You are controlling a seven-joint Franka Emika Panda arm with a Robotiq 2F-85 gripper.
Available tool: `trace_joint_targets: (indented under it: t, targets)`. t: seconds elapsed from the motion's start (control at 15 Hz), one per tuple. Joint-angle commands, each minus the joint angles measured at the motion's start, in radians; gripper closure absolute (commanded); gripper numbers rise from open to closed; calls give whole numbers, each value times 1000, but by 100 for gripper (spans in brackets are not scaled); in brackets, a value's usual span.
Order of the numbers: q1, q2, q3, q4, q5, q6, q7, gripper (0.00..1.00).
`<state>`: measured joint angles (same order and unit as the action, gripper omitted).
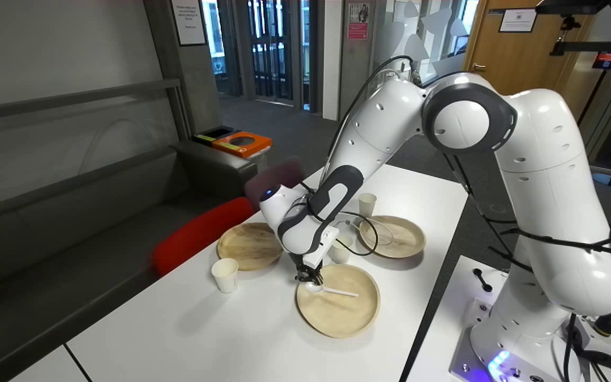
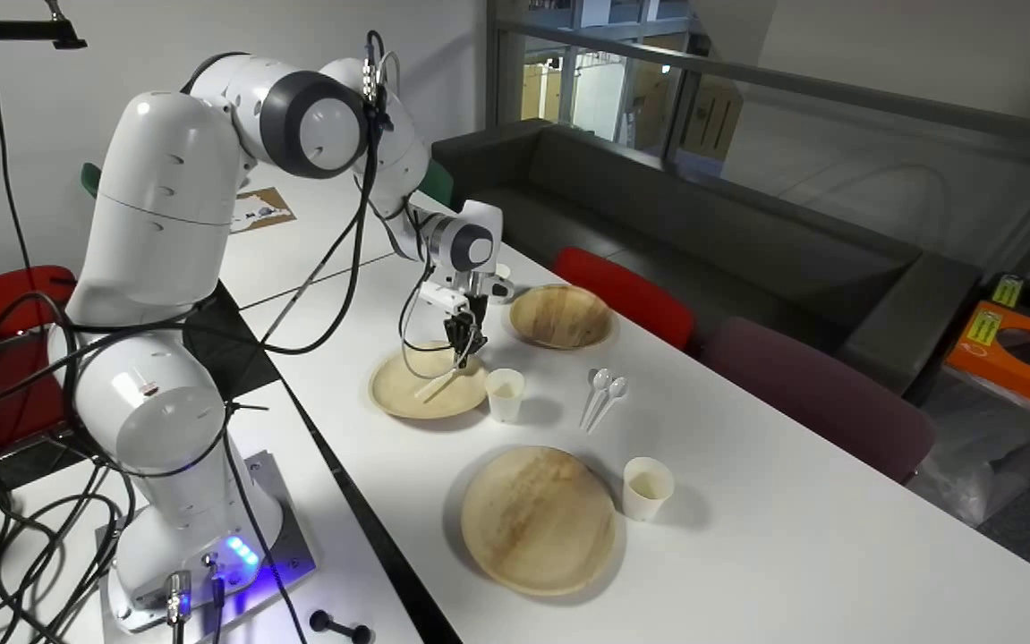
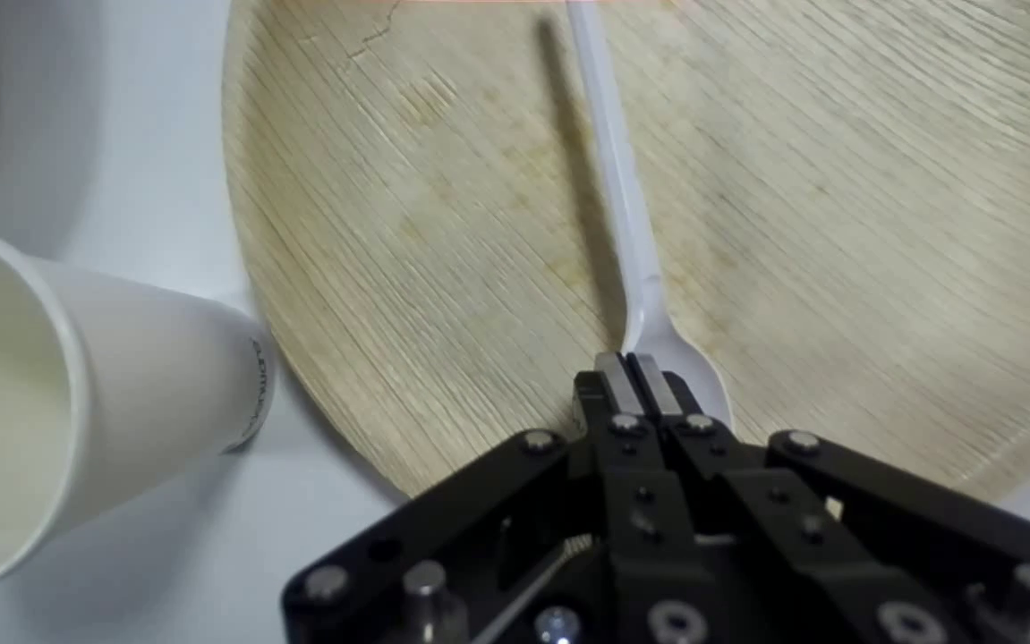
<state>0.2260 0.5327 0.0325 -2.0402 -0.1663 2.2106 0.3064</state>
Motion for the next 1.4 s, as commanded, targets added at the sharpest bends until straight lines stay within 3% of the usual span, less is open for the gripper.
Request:
trace_joint_targets:
  t: [0.0, 0.27, 0.4, 0.73, 0.93, 1.0, 1.07, 1.13, 1.2, 1.33]
  targets:
    - [11, -68, -10, -74, -35, 1, 1, 99]
    - [-1, -105, 2, -125, -40, -3, -42, 99]
    - [-14, -128, 11, -160, -18, 55, -51, 99]
    - [-77, -167, 66, -229, 146, 229, -140, 99]
    - [-94, -166, 85, -233, 223, 238, -201, 99]
    - [-97, -164, 87, -232, 237, 232, -210, 97]
    - [-98, -162, 87, -231, 243, 228, -216, 72]
    - [-99, -161, 88, -230, 250, 226, -219, 80]
    - [-98, -160, 86, -228, 255, 225, -220, 95]
    - [-96, -157, 84, -226, 257, 223, -220, 98]
